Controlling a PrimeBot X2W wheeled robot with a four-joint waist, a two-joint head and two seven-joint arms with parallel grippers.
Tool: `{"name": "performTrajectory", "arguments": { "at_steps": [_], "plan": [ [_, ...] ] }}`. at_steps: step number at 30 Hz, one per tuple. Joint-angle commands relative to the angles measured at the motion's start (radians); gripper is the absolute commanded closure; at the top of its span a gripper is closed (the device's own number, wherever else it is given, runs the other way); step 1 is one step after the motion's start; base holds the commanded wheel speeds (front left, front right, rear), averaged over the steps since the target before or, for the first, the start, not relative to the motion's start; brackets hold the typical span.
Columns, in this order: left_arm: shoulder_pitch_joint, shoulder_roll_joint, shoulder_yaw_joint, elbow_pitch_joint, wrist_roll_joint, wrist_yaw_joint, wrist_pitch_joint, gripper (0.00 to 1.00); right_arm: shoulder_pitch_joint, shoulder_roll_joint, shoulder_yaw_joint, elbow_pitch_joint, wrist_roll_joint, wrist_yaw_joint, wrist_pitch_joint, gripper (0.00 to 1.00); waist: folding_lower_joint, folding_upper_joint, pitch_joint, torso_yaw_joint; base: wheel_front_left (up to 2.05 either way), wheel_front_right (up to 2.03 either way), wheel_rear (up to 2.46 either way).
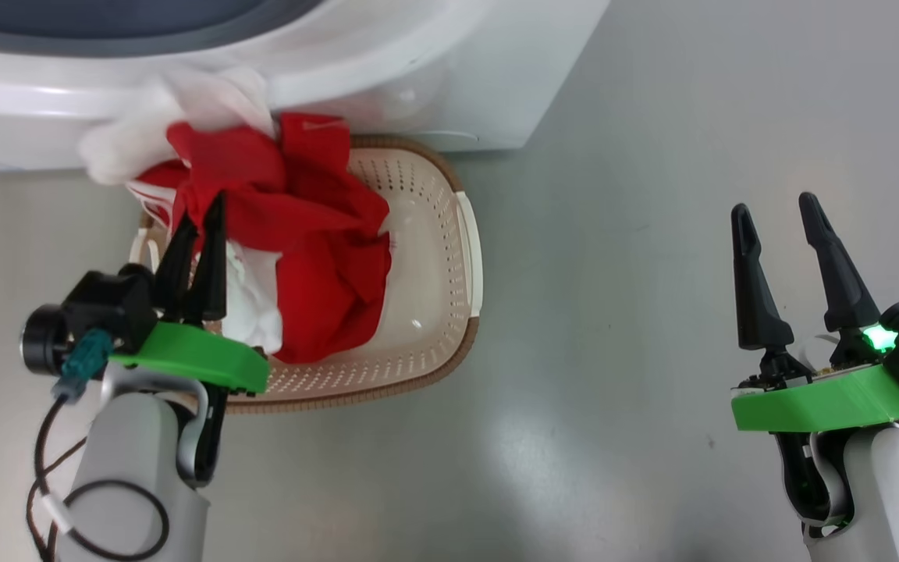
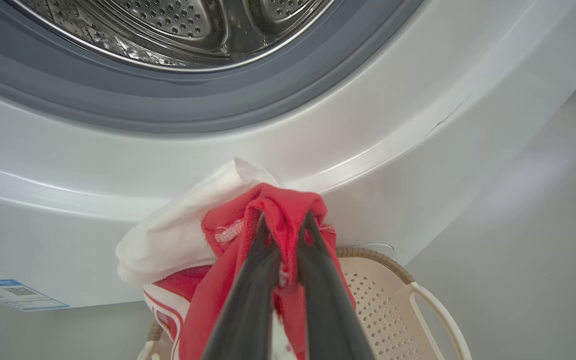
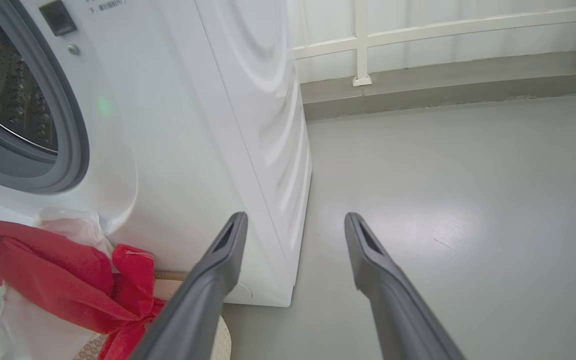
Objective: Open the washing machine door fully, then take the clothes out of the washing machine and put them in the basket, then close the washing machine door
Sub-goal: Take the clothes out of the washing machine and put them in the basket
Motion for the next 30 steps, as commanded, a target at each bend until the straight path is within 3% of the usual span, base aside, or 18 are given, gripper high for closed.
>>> {"name": "performTrajectory", "arguments": {
  "at_steps": [1,17,28,30],
  "plan": [
    [-0.018,0.021,0.022,0.003,0.008,-0.006,-0.005,1.00,-0.005,0.002,0.016,-0.028,-0.007,0.007,-0.006,0.00,0.0000,0.0000,0.033,-0.006,0.00,0.00,0.00],
    [-0.191,0.052,-0.099,0.391,-0.046,-0.007,-0.005,1.00,-0.064,0.002,0.021,-0.048,-0.002,0.007,-0.006,0.00,0.0000,0.0000,0.156,-0.032,0.00,0.00,0.00],
    [-0.300,0.076,-0.164,0.558,-0.099,-0.007,-0.005,1.00,-0.083,0.002,0.024,-0.056,-0.010,0.007,-0.006,0.00,0.0000,0.0000,0.201,-0.040,0.00,0.00,0.00],
    [-0.313,0.078,-0.168,0.574,-0.105,-0.007,-0.005,0.96,-0.086,0.002,0.025,-0.056,-0.010,0.007,-0.006,0.00,0.0000,0.0000,0.203,-0.041,0.00,0.00,0.00]
  ]
}}
